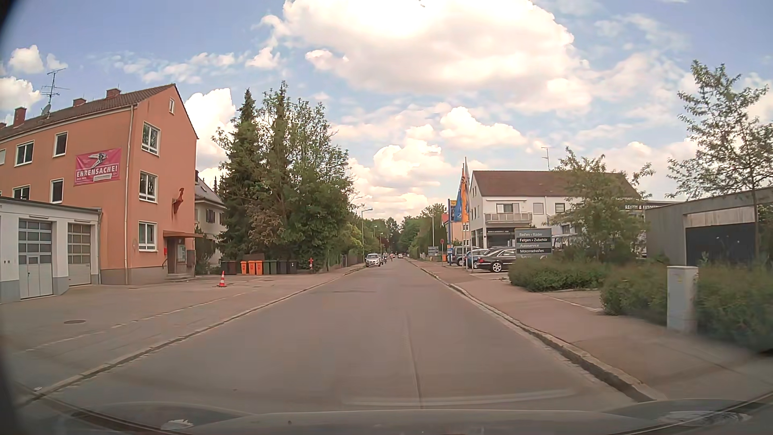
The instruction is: Follow the waypoints while adhering to traffic rules and regulations
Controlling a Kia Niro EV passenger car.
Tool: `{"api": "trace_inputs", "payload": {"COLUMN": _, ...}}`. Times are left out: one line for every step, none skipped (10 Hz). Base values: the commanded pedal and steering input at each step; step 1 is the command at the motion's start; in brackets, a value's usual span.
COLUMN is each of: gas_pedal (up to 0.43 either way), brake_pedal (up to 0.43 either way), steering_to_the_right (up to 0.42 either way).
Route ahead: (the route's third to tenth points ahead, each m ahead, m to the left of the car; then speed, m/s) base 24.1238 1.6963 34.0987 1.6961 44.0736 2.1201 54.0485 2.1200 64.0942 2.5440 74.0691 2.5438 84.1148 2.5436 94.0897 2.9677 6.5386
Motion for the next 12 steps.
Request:
{"api": "trace_inputs", "payload": {"gas_pedal": 0.0, "brake_pedal": 0.018, "steering_to_the_right": 0.001}}
{"api": "trace_inputs", "payload": {"gas_pedal": 0.0, "brake_pedal": 0.018, "steering_to_the_right": 0.001}}
{"api": "trace_inputs", "payload": {"gas_pedal": 0.0, "brake_pedal": 0.018, "steering_to_the_right": 0.001}}
{"api": "trace_inputs", "payload": {"gas_pedal": 0.0, "brake_pedal": 0.018, "steering_to_the_right": 0.0}}
{"api": "trace_inputs", "payload": {"gas_pedal": 0.0, "brake_pedal": 0.018, "steering_to_the_right": -0.001}}
{"api": "trace_inputs", "payload": {"gas_pedal": 0.0, "brake_pedal": 0.018, "steering_to_the_right": -0.003}}
{"api": "trace_inputs", "payload": {"gas_pedal": 0.0, "brake_pedal": 0.018, "steering_to_the_right": -0.006}}
{"api": "trace_inputs", "payload": {"gas_pedal": 0.0, "brake_pedal": 0.018, "steering_to_the_right": -0.006}}
{"api": "trace_inputs", "payload": {"gas_pedal": 0.008, "brake_pedal": 0.018, "steering_to_the_right": -0.006}}
{"api": "trace_inputs", "payload": {"gas_pedal": 0.02, "brake_pedal": 0.018, "steering_to_the_right": -0.006}}
{"api": "trace_inputs", "payload": {"gas_pedal": 0.067, "brake_pedal": 0.018, "steering_to_the_right": -0.006}}
{"api": "trace_inputs", "payload": {"gas_pedal": 0.087, "brake_pedal": 0.018, "steering_to_the_right": -0.007}}
